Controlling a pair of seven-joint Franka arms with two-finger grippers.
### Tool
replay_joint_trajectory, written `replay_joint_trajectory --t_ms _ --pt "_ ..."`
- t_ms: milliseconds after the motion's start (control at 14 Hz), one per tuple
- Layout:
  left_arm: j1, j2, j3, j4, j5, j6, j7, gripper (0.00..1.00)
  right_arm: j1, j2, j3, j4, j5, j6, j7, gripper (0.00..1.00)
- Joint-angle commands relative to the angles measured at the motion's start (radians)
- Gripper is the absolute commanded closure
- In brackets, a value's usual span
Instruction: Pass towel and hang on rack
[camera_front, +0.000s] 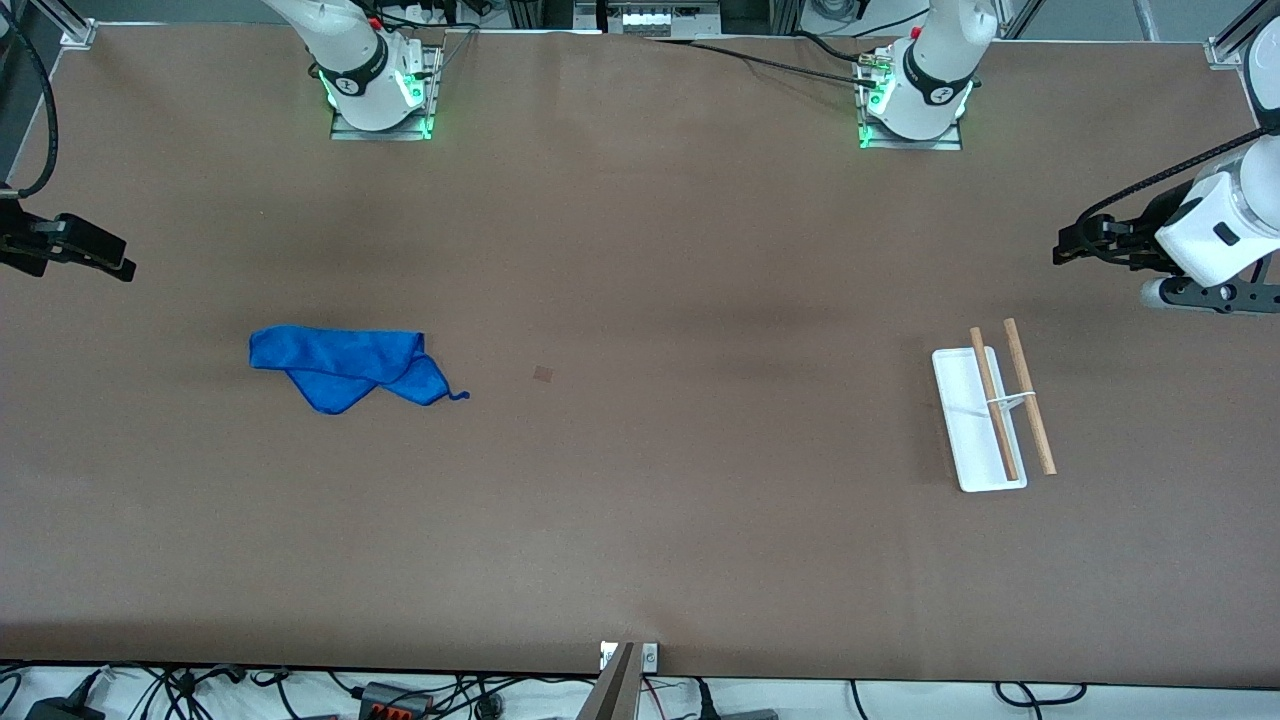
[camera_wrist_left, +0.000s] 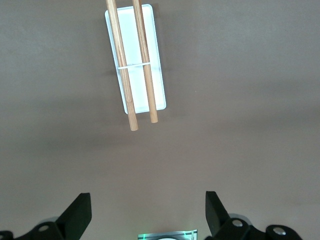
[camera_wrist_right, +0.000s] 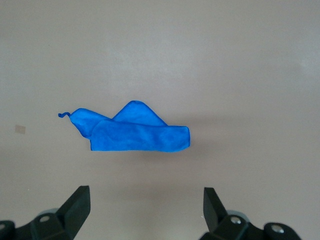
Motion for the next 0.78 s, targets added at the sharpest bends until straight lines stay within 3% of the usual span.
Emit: replay_joint_trajectory --t_ms 0,285,569,712 --pt "0.004 -0.010 0.001 0.006 0.001 -0.020 0.018 0.00 0.002 -0.018 0.004 -0.040 -0.003 0.021 -0.003 0.00" --pt "0.004 -0.009 0.001 0.006 0.001 -0.020 0.018 0.00 0.014 0.037 0.012 -0.037 0.011 0.036 -0.008 0.00" --pt "0.004 -0.010 0.001 0.006 0.001 -0.020 0.018 0.00 0.109 0.198 0.010 -0.040 0.011 0.079 0.006 0.00" --pt "0.004 -0.010 0.001 0.006 0.001 -0.020 0.018 0.00 0.149 0.258 0.012 -0.052 0.011 0.128 0.135 0.00"
